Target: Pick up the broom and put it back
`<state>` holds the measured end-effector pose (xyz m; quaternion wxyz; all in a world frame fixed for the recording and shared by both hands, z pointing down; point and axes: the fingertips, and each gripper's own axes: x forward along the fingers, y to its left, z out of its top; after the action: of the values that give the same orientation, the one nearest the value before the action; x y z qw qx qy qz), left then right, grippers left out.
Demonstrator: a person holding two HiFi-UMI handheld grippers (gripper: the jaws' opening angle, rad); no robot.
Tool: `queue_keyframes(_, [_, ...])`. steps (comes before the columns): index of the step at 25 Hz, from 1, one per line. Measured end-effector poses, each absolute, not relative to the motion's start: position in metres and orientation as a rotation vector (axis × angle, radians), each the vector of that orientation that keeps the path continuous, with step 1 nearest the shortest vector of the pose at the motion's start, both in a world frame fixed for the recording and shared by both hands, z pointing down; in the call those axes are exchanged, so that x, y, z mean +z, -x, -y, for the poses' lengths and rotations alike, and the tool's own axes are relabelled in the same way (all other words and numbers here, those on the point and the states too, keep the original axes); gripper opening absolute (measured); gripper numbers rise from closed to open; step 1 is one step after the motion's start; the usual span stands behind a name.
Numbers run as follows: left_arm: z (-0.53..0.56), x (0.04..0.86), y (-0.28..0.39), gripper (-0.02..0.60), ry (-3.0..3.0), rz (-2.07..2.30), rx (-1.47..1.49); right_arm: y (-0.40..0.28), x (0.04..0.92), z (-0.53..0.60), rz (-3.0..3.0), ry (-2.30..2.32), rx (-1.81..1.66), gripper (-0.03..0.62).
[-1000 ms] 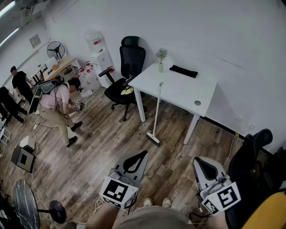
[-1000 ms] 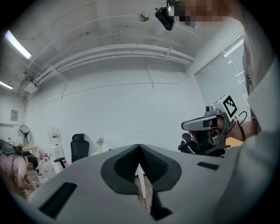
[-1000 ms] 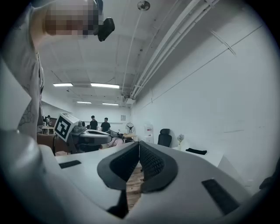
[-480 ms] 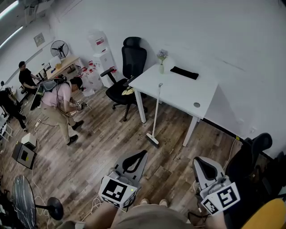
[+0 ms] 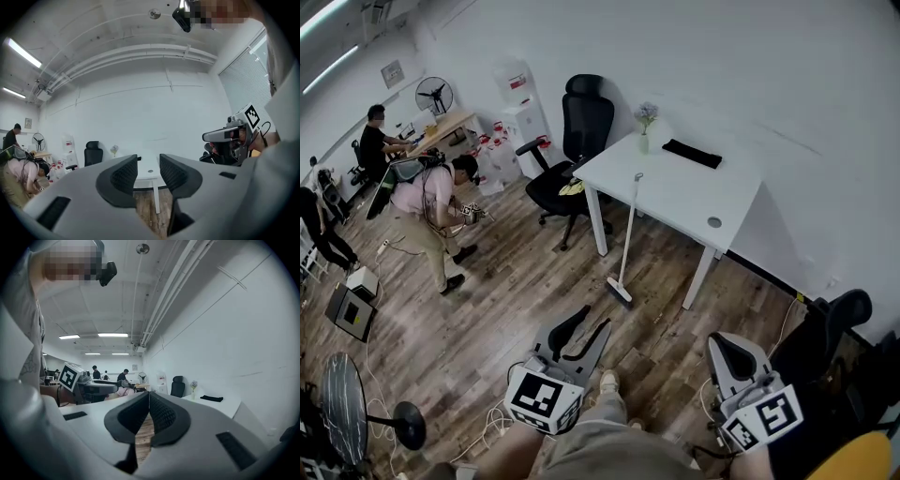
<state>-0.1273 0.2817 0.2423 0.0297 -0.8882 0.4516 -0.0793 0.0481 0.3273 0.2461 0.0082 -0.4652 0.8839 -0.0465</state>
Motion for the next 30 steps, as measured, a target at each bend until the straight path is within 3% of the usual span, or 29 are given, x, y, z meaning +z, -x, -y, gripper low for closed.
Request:
queue_keyframes(2, [-0.276, 0.244, 0.127, 0.178, 2.732, -1.402, -0.256, -0.048, 0.249, -0.321, -2.776, 1.447, -0.145, 0.031])
queue_keyframes(14, [-0.196, 0.263, 0.136, 0.178, 2.737, -1.419, -0.259, -0.04, 0.273, -0.24, -2.82, 1.444, -0.168, 0.031])
queue_keyframes(30, [0.006, 0.284, 0.148, 0.178, 2.825, -1.241, -0.406, -0.016, 0.295, -0.043, -2.801, 1.569, -0.302, 0.031])
